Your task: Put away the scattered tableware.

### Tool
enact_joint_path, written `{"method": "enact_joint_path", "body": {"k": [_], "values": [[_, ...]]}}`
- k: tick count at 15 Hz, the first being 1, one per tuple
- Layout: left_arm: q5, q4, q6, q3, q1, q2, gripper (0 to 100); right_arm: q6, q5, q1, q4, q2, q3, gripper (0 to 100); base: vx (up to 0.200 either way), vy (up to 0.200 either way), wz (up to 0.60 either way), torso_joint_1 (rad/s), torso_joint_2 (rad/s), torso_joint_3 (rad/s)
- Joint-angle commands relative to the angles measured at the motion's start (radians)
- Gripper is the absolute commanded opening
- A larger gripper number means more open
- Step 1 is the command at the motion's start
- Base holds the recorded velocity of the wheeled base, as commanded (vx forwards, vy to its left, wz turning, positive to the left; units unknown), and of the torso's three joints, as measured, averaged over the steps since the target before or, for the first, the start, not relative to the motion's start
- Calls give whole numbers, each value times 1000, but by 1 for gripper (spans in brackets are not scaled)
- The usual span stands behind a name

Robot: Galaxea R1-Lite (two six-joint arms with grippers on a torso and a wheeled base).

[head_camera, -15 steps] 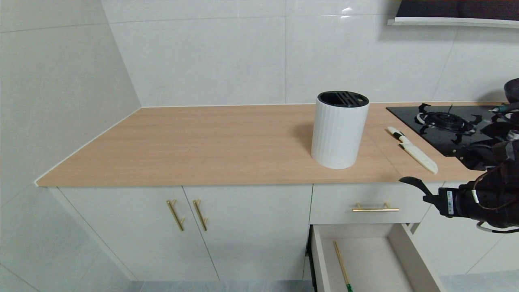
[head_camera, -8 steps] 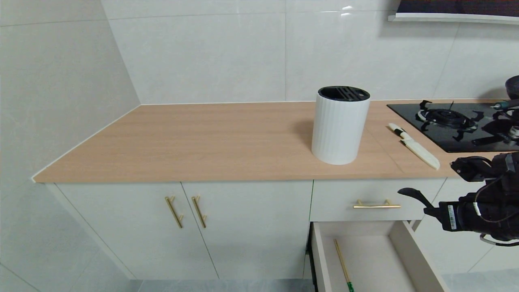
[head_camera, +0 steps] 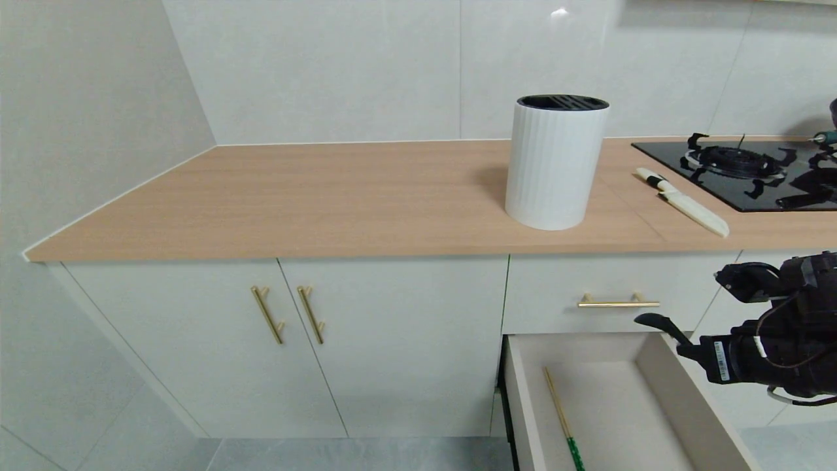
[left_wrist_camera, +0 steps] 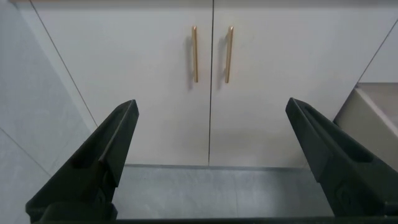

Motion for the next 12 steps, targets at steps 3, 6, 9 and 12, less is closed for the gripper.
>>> {"method": "enact_joint_path", "body": {"k": [3,6,9,12], "values": [[1,-1,-1,0,0,0,100,0,-2,30,-36,41,17,0,0,0,0,-168,476,302],[1,-1,-1,0,0,0,100,0,-5,30,-85,72,34,0,0,0,0,-163,468,307],[1,-1,-1,0,0,0,100,0,-5,30,-93,73,37,0,0,0,0,-131,461,318],[1,-1,-1,0,0,0,100,0,-5,31,-93,75,39,0,0,0,0,-89,447,338]]}}
